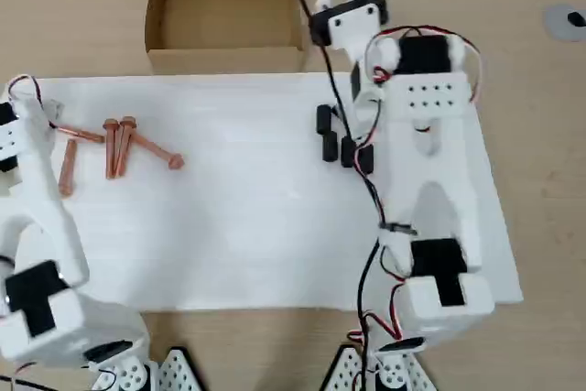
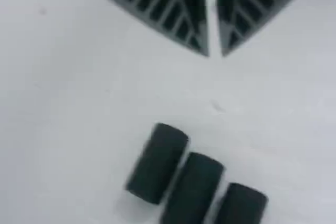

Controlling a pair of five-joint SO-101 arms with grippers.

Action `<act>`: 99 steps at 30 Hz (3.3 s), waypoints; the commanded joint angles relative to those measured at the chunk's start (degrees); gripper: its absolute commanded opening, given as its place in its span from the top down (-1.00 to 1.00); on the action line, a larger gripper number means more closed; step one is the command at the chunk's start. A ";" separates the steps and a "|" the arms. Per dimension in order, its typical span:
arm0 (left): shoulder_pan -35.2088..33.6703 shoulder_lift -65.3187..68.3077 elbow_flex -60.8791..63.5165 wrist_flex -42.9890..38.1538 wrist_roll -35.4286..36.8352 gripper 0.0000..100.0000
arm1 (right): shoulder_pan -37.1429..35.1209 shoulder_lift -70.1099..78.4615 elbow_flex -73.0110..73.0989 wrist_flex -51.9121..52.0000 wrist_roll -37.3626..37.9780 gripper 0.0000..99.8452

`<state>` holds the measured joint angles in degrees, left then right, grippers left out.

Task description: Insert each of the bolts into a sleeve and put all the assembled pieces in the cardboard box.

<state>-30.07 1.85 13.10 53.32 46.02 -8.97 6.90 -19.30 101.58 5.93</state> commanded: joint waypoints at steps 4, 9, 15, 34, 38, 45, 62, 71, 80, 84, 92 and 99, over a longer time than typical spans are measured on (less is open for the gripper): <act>-0.18 6.90 -4.48 -7.91 4.92 0.80 | -0.84 2.95 -2.77 0.79 0.26 0.97; -0.44 14.02 -10.46 -7.91 4.92 0.84 | -0.92 4.44 -2.77 0.79 0.26 0.97; -0.62 23.69 -19.08 -7.82 4.66 0.84 | -0.84 4.79 -2.68 0.79 1.49 0.97; -0.35 44.97 -48.62 15.30 0.53 0.98 | -0.84 4.79 -2.68 0.79 2.20 0.97; -0.18 46.11 -51.78 21.19 -1.58 0.99 | -0.84 4.88 -2.68 0.79 2.20 0.97; -0.53 46.02 -65.14 32.79 -5.36 0.99 | -0.84 4.88 -2.68 0.79 2.20 0.97; 0.26 42.68 -99.08 47.30 -37.36 1.00 | -1.63 4.97 9.19 -7.38 1.93 0.97; 2.02 33.45 -80.62 47.38 -48.79 0.99 | -2.95 10.24 7.60 -9.32 -0.26 0.89; 7.30 9.45 -58.64 47.12 -49.67 0.98 | -2.95 20.79 -6.99 -8.79 -0.53 0.80; 10.02 1.19 -49.14 47.03 -50.90 0.98 | -3.03 25.10 -14.81 -7.91 -0.53 0.80; 11.87 -16.13 -26.11 38.86 -51.60 0.98 | -2.95 36.62 -28.97 -7.12 -0.18 0.80; 11.96 -39.43 1.14 26.29 -51.69 0.98 | -2.42 45.14 -40.92 -3.08 1.05 0.80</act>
<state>-18.90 -26.55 4.57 84.79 -5.41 -11.08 51.38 -53.41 96.92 6.55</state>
